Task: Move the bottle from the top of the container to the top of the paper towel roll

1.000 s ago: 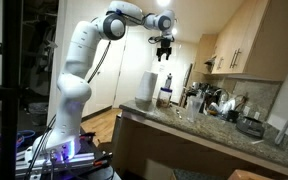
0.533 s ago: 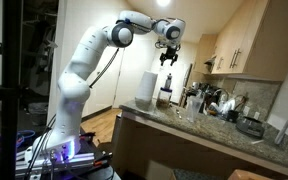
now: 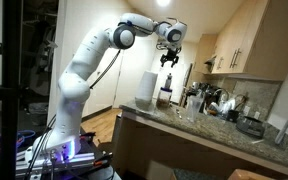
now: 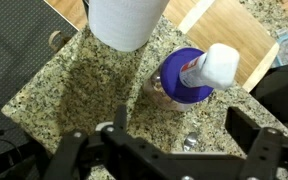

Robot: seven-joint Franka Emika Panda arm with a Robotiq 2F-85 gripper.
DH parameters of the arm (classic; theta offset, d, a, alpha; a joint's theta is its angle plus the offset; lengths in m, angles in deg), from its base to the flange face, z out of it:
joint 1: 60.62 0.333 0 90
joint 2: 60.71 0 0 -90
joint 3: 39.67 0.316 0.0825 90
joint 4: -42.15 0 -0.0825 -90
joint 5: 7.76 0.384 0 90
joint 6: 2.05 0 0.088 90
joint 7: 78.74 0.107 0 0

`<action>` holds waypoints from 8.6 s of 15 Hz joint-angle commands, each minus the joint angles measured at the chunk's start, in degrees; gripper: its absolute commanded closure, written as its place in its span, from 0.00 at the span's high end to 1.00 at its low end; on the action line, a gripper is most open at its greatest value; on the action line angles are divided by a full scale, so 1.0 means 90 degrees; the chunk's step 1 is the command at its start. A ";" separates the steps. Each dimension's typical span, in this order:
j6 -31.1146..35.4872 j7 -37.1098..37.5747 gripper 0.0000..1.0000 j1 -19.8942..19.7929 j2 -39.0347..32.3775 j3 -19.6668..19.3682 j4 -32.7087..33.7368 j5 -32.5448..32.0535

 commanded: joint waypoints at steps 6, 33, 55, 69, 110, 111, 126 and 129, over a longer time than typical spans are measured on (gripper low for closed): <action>0.2805 0.0644 1.00 0.0010 -0.0488 0.0113 -0.0088 0.1711; 0.3039 0.0604 1.00 -0.0019 -0.1196 0.0043 -0.0264 0.1657; 0.2597 0.0884 1.00 -0.0167 -0.1570 0.0039 -0.0147 0.2325; 0.2967 -0.0032 1.00 -0.0099 -0.1848 0.0301 -0.0486 0.2543; -0.1004 0.2575 0.50 0.0129 -0.1177 0.0149 0.1216 0.2082; -0.1013 0.2576 0.25 0.0141 -0.1178 0.0149 0.1222 0.2078; -0.0453 0.0626 0.25 0.0729 -0.1489 0.0663 0.1342 0.2216; -0.0174 0.0227 0.25 0.0722 -0.1725 0.0692 0.1418 0.2325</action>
